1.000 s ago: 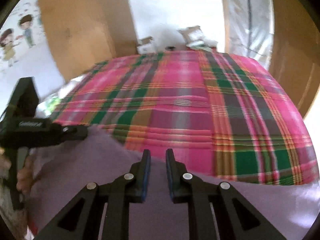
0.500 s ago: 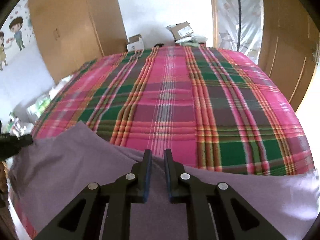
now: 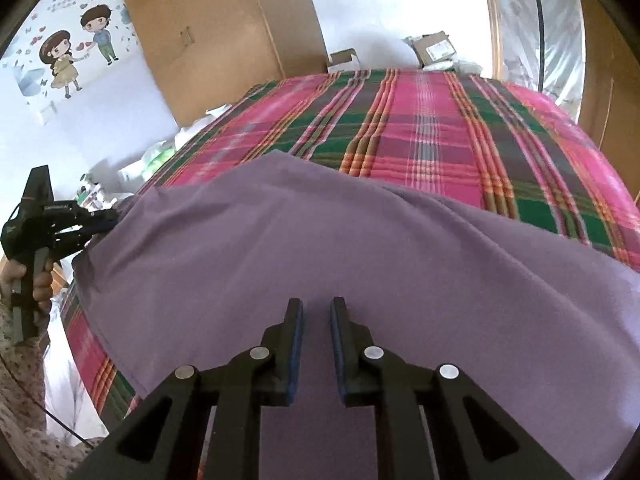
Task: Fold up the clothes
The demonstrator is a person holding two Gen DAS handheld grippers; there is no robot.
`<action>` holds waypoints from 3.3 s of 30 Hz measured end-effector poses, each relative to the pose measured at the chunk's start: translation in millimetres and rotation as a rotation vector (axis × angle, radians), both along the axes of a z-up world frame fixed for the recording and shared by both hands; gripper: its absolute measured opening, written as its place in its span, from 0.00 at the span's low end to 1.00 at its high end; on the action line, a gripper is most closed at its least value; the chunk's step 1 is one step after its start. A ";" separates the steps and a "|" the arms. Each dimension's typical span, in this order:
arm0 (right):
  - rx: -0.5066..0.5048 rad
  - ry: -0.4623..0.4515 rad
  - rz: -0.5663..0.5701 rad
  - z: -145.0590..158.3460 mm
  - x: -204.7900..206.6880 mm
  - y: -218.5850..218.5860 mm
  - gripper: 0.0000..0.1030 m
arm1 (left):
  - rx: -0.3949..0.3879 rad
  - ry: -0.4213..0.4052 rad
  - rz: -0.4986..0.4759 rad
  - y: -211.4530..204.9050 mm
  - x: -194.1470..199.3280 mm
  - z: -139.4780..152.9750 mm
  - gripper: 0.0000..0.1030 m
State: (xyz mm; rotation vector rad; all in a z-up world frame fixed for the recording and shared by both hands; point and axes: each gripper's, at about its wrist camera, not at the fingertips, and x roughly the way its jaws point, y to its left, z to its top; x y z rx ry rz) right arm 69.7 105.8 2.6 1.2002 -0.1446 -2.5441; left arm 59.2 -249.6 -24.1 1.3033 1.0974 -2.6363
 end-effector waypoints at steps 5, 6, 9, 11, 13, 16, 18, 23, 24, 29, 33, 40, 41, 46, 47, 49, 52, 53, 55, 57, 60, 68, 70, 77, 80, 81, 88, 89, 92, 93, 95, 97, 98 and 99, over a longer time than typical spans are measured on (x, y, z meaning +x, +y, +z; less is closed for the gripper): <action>-0.057 0.000 -0.073 2.8 -2.5 13.5 0.15 | -0.013 0.004 0.009 -4.7 18.0 1.7 0.15; -0.066 -0.007 -0.061 1.2 -2.4 10.3 0.17 | -0.008 0.006 0.015 -6.6 21.6 1.5 0.15; -0.063 -0.025 0.005 -5.0 -0.4 -8.3 0.17 | 0.004 0.009 0.030 -10.7 30.6 1.3 0.15; -0.041 -0.023 0.055 -7.5 4.8 -24.5 0.18 | -0.012 0.009 0.034 -10.0 35.1 3.5 0.15; -0.046 -0.022 0.118 -6.4 9.5 -35.2 0.18 | -0.027 0.007 0.042 -10.5 39.0 5.6 0.15; -0.022 0.016 0.147 2.0 16.3 -34.1 0.18 | -0.035 0.003 0.071 -12.2 44.6 9.2 0.15; 0.002 0.058 0.117 10.8 19.4 -21.5 0.18 | -0.060 0.012 0.081 -9.2 47.5 14.1 0.15; 0.047 0.128 -0.126 34.7 12.7 55.5 0.18 | -0.076 0.062 0.020 14.2 44.8 28.7 0.15; 0.088 0.130 -0.150 36.2 7.9 65.3 0.18 | -0.075 0.072 -0.001 20.5 42.7 31.4 0.15; 0.262 0.084 -0.160 32.1 -20.4 87.4 0.18 | -0.048 0.090 -0.149 63.5 23.3 31.8 0.15; 0.267 0.034 -0.068 21.0 -39.8 87.7 0.22 | -0.023 0.050 -0.257 99.8 8.5 18.7 0.15; 0.306 -0.007 0.023 9.0 -55.9 83.6 0.24 | -0.021 0.010 -0.342 130.8 -4.1 9.2 0.15; 0.305 -0.007 0.030 8.6 -56.3 83.0 0.24 | -0.021 0.006 -0.346 133.1 -5.4 8.5 0.15; 0.280 -0.008 0.052 6.3 -56.8 82.8 0.21 | -0.020 -0.015 -0.361 141.9 -11.4 4.1 0.15; 0.270 -0.010 0.056 6.2 -57.4 83.7 0.19 | -0.020 -0.021 -0.362 142.8 -12.5 2.7 0.15; 0.278 -0.005 0.076 6.4 -56.1 81.2 0.06 | -0.020 -0.029 -0.364 145.0 -14.4 0.0 0.15; 0.300 0.008 0.081 8.5 -54.7 78.2 0.02 | -0.022 -0.040 -0.367 148.0 -17.1 -4.0 0.15; 0.298 0.018 0.074 10.2 -54.1 79.9 0.01 | -0.024 -0.042 -0.367 148.4 -17.6 -4.9 0.15; 0.297 0.052 0.033 15.6 -54.9 85.7 0.01 | -0.020 -0.041 -0.367 148.3 -17.7 -5.8 0.15; 0.284 0.066 0.005 18.3 -58.1 91.5 0.01 | -0.011 -0.041 -0.366 147.0 -17.9 -6.9 0.15; 0.297 0.062 -0.016 15.1 -63.9 91.8 0.00 | -0.005 -0.041 -0.365 146.1 -18.3 -7.7 0.15; 0.193 0.033 0.012 23.2 -58.4 101.9 0.01 | 0.001 -0.040 -0.366 144.5 -18.2 -7.9 0.15; 0.167 0.026 0.019 25.2 -57.0 104.4 0.03 | 0.004 -0.039 -0.367 144.0 -18.0 -8.4 0.15; 0.224 -0.020 0.032 15.9 -47.4 107.2 0.25 | 0.015 -0.035 -0.368 142.2 -17.4 -9.5 0.15; 0.229 -0.033 0.017 9.0 -49.2 108.7 0.26 | 0.014 -0.034 -0.369 141.8 -17.4 -9.2 0.15; 0.238 -0.020 0.015 9.5 -49.6 107.6 0.23 | 0.015 -0.033 -0.368 141.4 -17.2 -9.3 0.15; 0.286 0.023 -0.064 15.1 -57.9 115.1 0.00 | 0.022 -0.030 -0.365 139.8 -16.2 -9.9 0.15; 0.292 0.024 -0.065 14.8 -57.0 115.5 0.00 | 0.022 -0.030 -0.366 139.8 -16.3 -10.0 0.15; 0.271 0.024 -0.100 18.5 -52.0 128.4 0.00 | 0.021 -0.031 -0.368 139.9 -16.7 -9.9 0.15; 0.256 0.022 -0.112 20.8 -49.9 134.4 0.01 | 0.020 -0.031 -0.369 140.0 -16.7 -9.8 0.15; 0.235 0.022 -0.139 25.7 -44.0 146.2 0.02 | 0.016 -0.030 -0.369 140.3 -16.4 -9.2 0.15; 0.238 0.029 -0.171 30.2 -36.3 156.7 0.13 | 0.018 -0.028 -0.368 140.0 -16.0 -9.0 0.15; 0.240 0.033 -0.187 32.5 -32.4 162.0 0.16 | 0.021 -0.028 -0.367 139.7 -15.8 -9.0 0.15; 0.239 0.028 -0.207 32.7 -28.9 168.7 0.21 | 0.022 -0.027 -0.367 139.6 -15.6 -9.1 0.15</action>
